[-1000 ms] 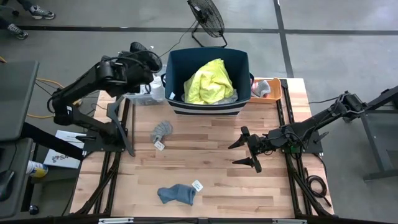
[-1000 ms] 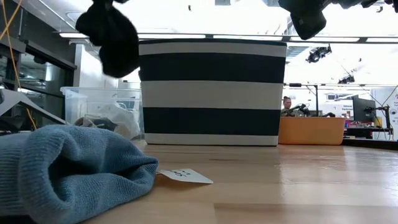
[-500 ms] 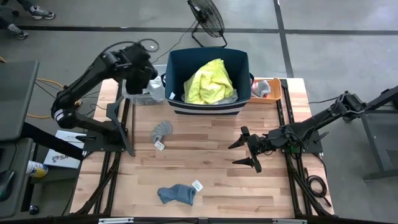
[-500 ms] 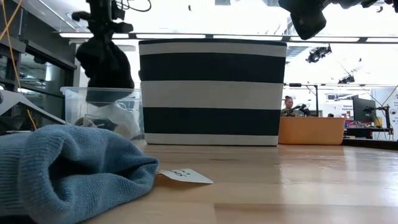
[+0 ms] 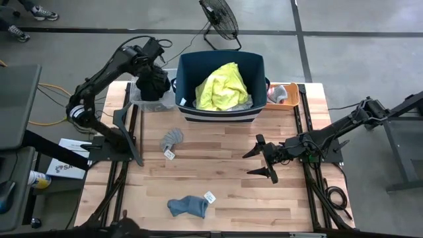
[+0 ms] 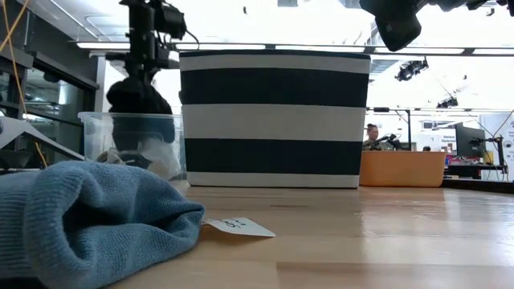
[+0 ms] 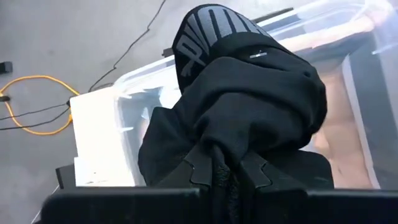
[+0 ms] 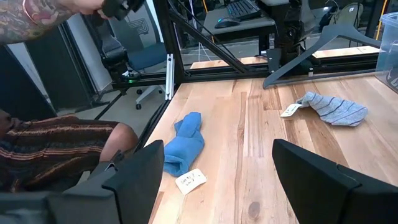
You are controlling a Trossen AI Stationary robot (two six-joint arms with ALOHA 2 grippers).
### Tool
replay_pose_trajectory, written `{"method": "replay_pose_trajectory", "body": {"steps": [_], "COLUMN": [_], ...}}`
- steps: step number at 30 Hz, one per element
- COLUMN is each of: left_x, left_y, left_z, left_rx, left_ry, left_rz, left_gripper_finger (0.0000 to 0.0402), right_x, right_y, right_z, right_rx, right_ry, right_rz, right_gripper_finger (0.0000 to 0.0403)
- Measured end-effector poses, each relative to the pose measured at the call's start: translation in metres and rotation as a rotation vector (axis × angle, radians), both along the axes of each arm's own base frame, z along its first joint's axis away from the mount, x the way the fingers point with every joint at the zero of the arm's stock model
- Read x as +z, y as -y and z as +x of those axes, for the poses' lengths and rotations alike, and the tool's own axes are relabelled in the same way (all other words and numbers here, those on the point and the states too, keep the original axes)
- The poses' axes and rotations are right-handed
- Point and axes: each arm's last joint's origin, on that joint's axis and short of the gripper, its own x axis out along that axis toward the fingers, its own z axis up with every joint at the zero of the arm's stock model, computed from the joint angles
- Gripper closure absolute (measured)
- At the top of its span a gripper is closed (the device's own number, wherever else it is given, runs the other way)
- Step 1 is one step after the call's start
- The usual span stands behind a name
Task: Pick & Place Cloths
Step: Put the black boxer shorts into the transparent container
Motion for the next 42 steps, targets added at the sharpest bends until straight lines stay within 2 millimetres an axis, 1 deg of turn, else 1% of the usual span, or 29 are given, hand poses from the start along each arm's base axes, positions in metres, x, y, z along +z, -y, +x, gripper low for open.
{"method": "replay_pose_trajectory", "body": {"steps": [12,16,19,26,31,42], "left_x": [-0.045,-0.058,-0.074,-0.114,-0.135,-0.162], "left_y": [-0.033,-0.038,-0.041,-0.046,-0.050,-0.054], "left_z": [0.027,0.032,0.033,0.021,0.011,-0.007], "left_rx": [-0.005,-0.009,-0.011,0.001,0.000,0.035], "left_ry": [-0.074,-0.081,-0.082,-0.049,-0.021,0.052], "left_rz": [-0.108,-0.114,-0.114,-0.150,-0.162,-0.165], "left_gripper_finger": [0.0383,0.0383,0.0383,0.0383,0.0383,0.0383], "right_x": [0.000,0.000,0.000,0.000,0.000,0.000], "right_y": [0.000,0.000,0.000,0.000,0.000,0.000], "right_z": [0.000,0.000,0.000,0.000,0.000,0.000], "right_rx": [0.000,0.000,0.000,0.000,0.000,0.000], "right_ry": [0.000,0.000,0.000,0.000,0.000,0.000], "right_rz": [0.000,0.000,0.000,0.000,0.000,0.000], "right_gripper_finger": [0.0111,0.0111,0.0111,0.0111,0.0111,0.0111]}}
